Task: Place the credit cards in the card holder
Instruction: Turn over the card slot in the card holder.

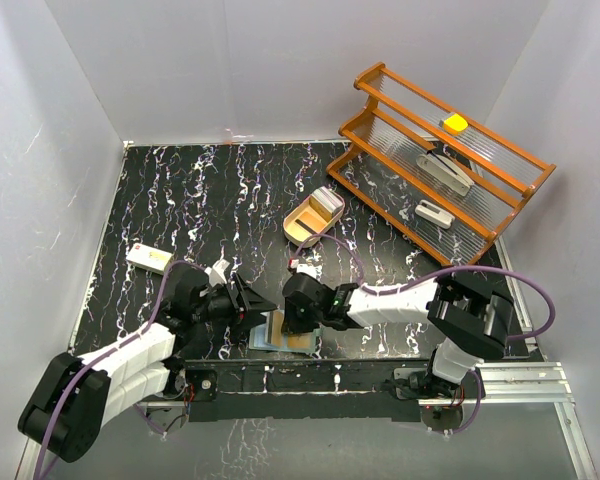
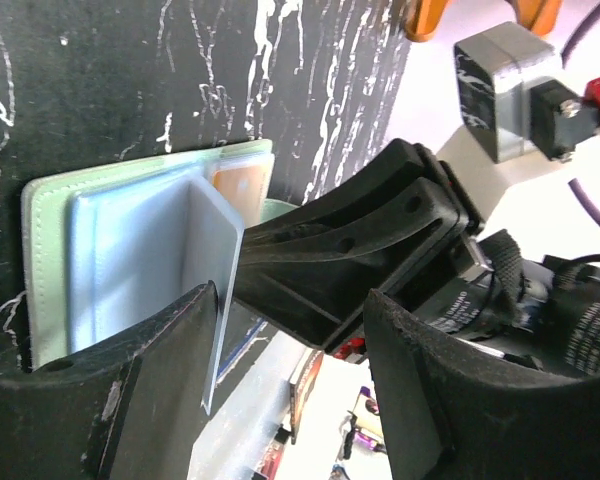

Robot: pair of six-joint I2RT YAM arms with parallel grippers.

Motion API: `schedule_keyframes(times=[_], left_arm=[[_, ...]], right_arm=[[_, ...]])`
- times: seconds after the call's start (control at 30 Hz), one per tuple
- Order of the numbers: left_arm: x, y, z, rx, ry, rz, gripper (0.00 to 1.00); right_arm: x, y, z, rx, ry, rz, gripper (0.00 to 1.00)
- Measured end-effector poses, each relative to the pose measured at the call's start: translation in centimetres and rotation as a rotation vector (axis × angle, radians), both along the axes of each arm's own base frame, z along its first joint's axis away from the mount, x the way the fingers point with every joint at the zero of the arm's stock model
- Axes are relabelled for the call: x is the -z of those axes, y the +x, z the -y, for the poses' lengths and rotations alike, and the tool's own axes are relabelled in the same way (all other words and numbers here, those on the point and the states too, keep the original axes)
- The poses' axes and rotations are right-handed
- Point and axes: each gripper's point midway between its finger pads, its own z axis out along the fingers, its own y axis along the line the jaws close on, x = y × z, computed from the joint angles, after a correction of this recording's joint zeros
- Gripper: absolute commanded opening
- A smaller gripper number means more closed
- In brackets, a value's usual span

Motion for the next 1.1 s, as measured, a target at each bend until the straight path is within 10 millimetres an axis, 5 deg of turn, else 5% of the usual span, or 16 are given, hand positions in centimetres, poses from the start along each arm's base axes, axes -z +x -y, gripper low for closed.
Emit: schedule_keyframes(times=[0.43,0.7,1.1], left_arm=[[-1.7,-0.2,1.2,-0.025,-0.097,-0.017,0.58],[-0.8,-1.8,3.0,0.017,-0.068,-0.052,0.58],[-0.1,-1.8,4.5,0.036,-0.012,-0.037,0.56]], right_arm=[[-2.2,0.1,0.1,-0.063,0.102,0.111,0.12],[-1.0,-0.2,1.3,-0.07,0.083,0.127,0.15],[-7.8,1.2,6.3,0.057,0.09,0.294,0.32]])
